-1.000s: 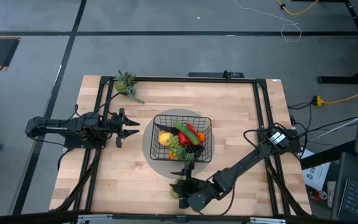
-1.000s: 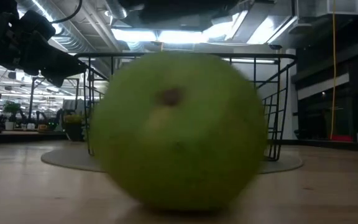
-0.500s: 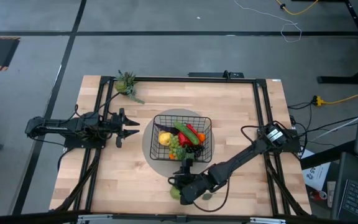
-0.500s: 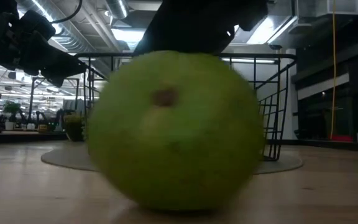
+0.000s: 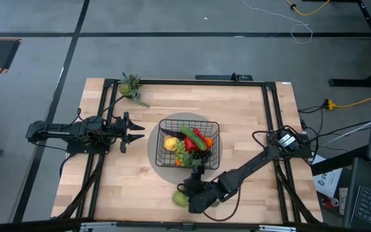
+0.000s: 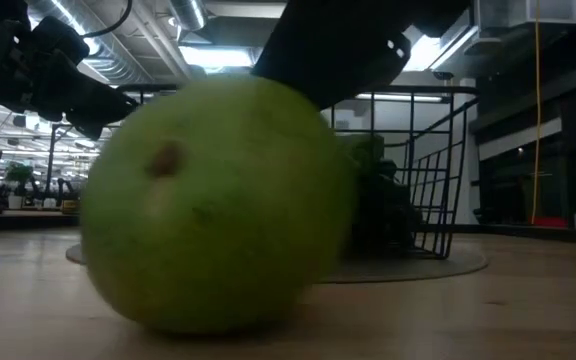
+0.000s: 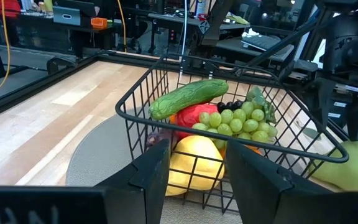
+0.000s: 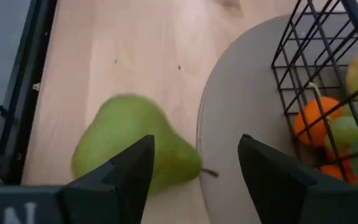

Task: Build produce basket
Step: Put the green pear into the black wire basket

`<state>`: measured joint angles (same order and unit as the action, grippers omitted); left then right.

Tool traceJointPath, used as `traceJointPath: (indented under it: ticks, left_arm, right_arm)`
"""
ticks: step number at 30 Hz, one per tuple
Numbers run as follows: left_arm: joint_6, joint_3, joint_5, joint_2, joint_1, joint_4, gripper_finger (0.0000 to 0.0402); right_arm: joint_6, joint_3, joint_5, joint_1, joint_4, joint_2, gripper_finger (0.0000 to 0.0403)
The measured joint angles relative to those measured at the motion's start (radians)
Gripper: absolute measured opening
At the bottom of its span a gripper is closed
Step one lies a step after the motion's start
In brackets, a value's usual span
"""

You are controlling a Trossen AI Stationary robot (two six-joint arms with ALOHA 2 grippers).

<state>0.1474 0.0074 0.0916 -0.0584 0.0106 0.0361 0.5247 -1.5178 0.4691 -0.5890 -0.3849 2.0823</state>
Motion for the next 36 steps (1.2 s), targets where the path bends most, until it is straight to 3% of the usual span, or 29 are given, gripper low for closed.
traceJointPath:
  ticks: [9,15,36]
  left_arm:
    - [0.0,0.0,0.0,0.0,0.0,0.0,0.0151]
    - [0.0,0.0,0.0,0.0,0.0,0.0,0.0151]
    - [0.0,0.0,0.0,0.0,0.0,0.001,0.0151]
  right_arm:
    - [0.039,0.008,-0.086,-0.025,-0.017,0.012,0.0232]
    - [-0.028,-0.006,0.002,-0.033,-0.021,-0.001,0.0232]
    - [-0.14,-0.017,0.018,-0.03,0.093,-0.005,0.0232]
